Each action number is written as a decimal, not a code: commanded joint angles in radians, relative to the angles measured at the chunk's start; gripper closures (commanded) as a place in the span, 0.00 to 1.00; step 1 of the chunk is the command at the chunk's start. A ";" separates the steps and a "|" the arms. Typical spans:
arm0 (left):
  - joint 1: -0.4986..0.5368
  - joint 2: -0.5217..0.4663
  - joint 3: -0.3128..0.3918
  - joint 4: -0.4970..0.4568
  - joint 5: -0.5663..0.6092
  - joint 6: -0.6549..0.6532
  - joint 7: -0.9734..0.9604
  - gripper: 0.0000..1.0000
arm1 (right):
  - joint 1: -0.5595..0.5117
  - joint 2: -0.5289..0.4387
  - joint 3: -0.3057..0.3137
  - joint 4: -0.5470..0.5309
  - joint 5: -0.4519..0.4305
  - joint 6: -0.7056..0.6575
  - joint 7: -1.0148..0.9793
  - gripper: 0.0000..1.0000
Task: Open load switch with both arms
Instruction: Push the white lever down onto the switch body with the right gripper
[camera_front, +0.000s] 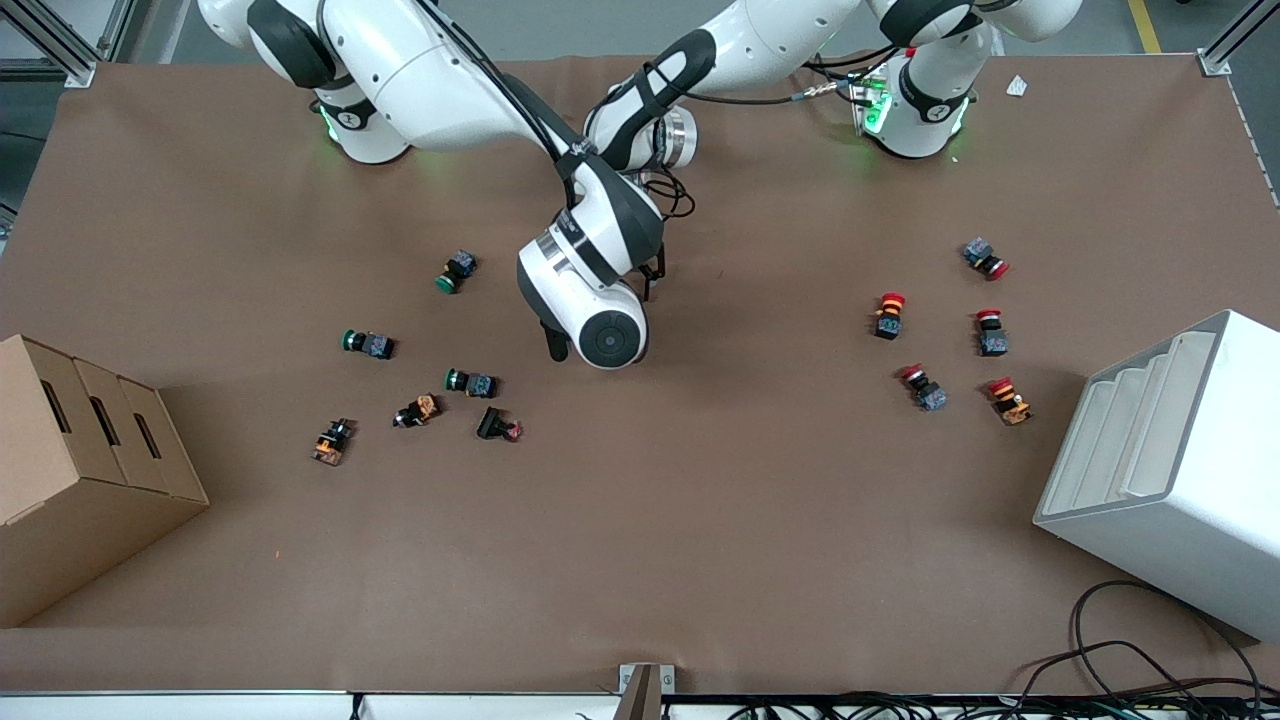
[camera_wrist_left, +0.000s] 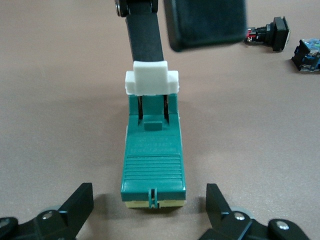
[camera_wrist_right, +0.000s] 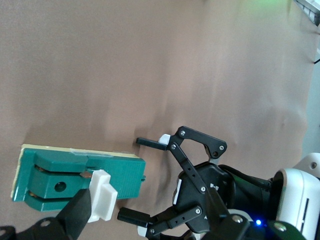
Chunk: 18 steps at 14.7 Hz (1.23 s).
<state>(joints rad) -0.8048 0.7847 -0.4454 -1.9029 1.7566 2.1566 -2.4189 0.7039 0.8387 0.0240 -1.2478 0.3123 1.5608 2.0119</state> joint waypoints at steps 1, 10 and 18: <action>-0.010 0.019 0.007 0.001 0.018 -0.006 -0.026 0.01 | 0.006 -0.009 0.008 -0.022 0.018 -0.007 0.004 0.00; -0.011 0.021 0.008 -0.001 0.018 -0.006 -0.023 0.01 | 0.032 -0.006 0.007 -0.062 0.016 0.002 -0.001 0.00; -0.010 0.018 0.007 -0.001 0.018 -0.006 -0.019 0.01 | 0.045 -0.001 0.007 -0.082 0.013 0.025 -0.002 0.00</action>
<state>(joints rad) -0.8062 0.7849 -0.4446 -1.9028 1.7567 2.1555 -2.4190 0.7381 0.8434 0.0312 -1.3037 0.3123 1.5636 2.0115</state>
